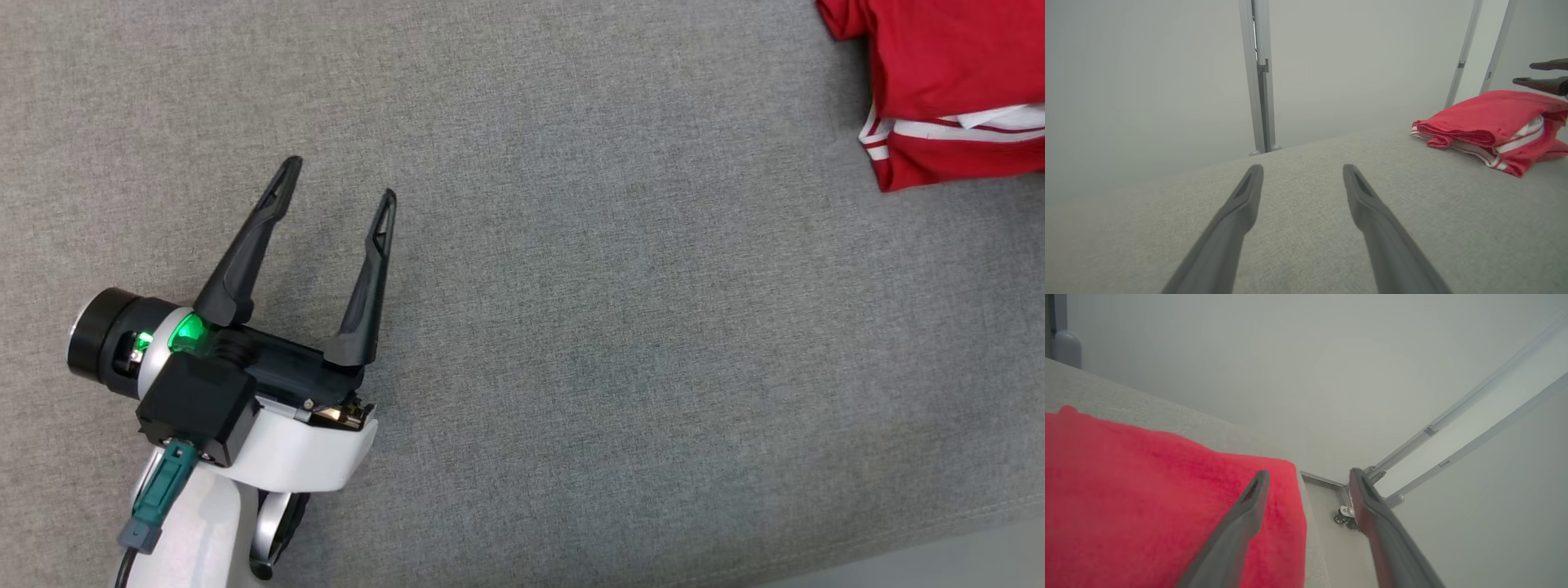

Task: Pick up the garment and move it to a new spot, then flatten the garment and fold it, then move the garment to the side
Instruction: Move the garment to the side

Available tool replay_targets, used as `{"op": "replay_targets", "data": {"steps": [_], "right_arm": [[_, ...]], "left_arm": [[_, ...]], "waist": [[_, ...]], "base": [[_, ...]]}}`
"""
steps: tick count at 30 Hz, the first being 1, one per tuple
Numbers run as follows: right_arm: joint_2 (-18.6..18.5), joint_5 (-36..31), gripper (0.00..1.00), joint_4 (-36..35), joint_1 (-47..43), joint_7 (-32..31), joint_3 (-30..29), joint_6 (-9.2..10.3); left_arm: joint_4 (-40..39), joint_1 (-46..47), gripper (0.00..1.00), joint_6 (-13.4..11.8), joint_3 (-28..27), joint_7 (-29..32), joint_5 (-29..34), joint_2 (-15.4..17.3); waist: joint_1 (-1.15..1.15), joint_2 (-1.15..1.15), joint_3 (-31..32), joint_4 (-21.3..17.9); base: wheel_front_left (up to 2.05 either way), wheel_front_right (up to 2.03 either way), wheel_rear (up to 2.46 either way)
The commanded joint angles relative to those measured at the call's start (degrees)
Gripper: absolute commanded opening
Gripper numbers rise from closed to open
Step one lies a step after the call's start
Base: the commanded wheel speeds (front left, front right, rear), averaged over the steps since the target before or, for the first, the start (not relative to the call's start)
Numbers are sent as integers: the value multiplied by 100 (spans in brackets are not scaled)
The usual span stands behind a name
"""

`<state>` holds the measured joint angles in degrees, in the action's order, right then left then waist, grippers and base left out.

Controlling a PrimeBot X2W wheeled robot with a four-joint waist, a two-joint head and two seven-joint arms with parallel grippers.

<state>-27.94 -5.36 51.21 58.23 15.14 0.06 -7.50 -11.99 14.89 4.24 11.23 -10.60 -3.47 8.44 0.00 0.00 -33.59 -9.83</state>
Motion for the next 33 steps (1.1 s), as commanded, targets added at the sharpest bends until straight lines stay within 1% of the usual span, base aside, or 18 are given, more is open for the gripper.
{"op": "replay_targets", "data": {"steps": [1, 3, 6, 9, 10, 12, 17, 25, 28, 33], "right_arm": [[103, -280, 100, -129, -19, -3, -289, 0], [244, -536, 100, -289, -95, -3, -519, 0], [579, -644, 100, -576, -196, -2, -662, 0], [894, -460, 100, -818, -315, -2, -595, 0], [894, -460, 100, -818, -315, -2, -595, 0], [1083, -270, 100, -966, -424, -2, -476, 0], [1426, 304, 100, -1393, -781, -3, -70, 0], [1817, 1158, 100, -2062, -1503, -2, 564, 0], [1962, 1363, 100, -2264, -1811, -2, 738, 0], [2099, 1480, 100, -2540, -2281, -2, 956, 0]], "left_arm": [[-9, 97, 100, -31, -29, 12, -19, 41], [5, 110, 100, -33, -23, 9, -31, 43], [49, 129, 100, -58, -1, -12, -58, 23], [130, 136, 100, -88, 9, -49, -93, -20], [130, 136, 100, -88, 9, -49, -93, -20], [194, 118, 100, -131, -7, -63, -140, -59], [364, 50, 100, -259, -105, -152, -326, -173], [737, -129, 100, -519, -329, -281, -738, -342], [894, -189, 100, -590, -406, -334, -870, -384], [1159, -336, 100, -647, -531, -411, -1062, -428]], "waist": [[0, 0, -8, 10], [0, 0, -7, 20], [0, 0, 33, 28], [0, 0, 115, 52], [0, 0, 115, 52], [0, 0, 191, 77], [0, 0, 415, 190], [0, 0, 934, 411], [0, 0, 1138, 474], [0, 0, 1490, 561]], "base": [[0, 0, 0], [0, 0, 0], [0, 0, 0], [0, 0, 0], [0, 0, 0], [0, 0, 0], [0, 0, 0], [0, 0, 0], [0, 0, 0], [0, 0, 0]]}}
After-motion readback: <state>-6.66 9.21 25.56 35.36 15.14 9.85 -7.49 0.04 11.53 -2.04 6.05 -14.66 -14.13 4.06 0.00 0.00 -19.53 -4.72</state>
